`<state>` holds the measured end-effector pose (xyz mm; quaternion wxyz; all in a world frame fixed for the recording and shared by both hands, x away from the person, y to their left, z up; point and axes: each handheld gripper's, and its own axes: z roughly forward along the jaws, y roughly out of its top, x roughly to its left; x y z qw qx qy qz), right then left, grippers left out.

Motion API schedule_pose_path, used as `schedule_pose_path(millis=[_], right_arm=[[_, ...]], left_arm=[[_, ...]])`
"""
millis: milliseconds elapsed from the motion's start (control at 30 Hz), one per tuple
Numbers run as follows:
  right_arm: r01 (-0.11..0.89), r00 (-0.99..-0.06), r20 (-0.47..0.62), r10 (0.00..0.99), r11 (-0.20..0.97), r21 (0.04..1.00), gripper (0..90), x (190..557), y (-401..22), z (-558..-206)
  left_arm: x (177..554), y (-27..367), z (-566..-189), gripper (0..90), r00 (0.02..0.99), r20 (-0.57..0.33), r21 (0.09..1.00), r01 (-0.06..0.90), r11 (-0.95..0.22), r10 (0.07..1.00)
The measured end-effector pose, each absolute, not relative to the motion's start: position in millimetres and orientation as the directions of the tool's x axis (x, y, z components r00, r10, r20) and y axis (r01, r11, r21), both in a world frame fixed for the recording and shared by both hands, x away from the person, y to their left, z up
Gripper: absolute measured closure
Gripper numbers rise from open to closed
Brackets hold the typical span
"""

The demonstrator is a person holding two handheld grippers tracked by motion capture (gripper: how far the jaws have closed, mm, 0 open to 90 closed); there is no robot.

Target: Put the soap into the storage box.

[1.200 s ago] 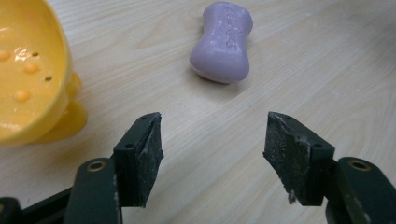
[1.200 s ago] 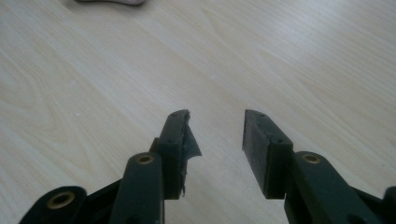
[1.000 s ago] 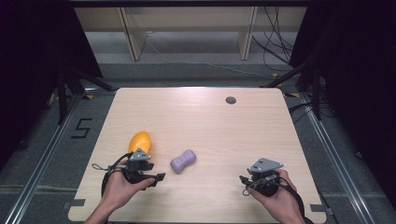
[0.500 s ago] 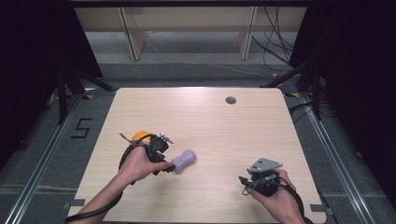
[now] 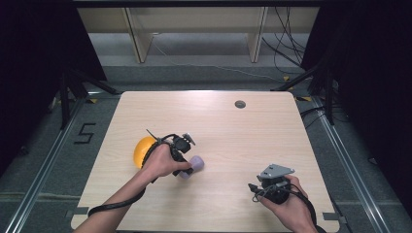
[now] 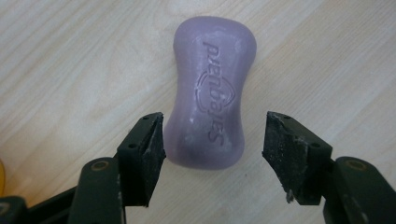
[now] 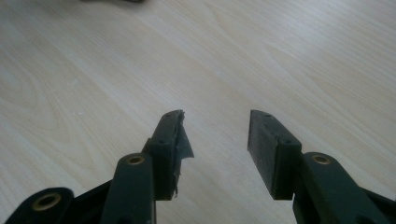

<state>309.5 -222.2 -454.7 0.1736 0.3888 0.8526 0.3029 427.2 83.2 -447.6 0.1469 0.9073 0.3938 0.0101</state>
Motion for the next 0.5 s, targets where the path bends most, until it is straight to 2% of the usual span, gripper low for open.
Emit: schedule_pose_path(millis=[67,200,500], right_arm=[[0.58,-0.624,-0.037,0.78,0.495,0.647,55.8,308,-221,-454],[0.563,-0.634,-0.055,0.771,0.509,0.651,55.5,310,-222,-455],[0.579,-0.624,-0.036,0.781,0.492,0.65,54.7,309,-222,-454]], left_arm=[[430,80,-448,37.4,0.716,-0.065,0.271,0.684,-0.678,0.696],[434,73,-450,37.5,0.722,-0.044,0.262,0.675,-0.69,0.69],[440,68,-459,39.1,0.713,-0.049,0.229,0.69,-0.687,0.699]])
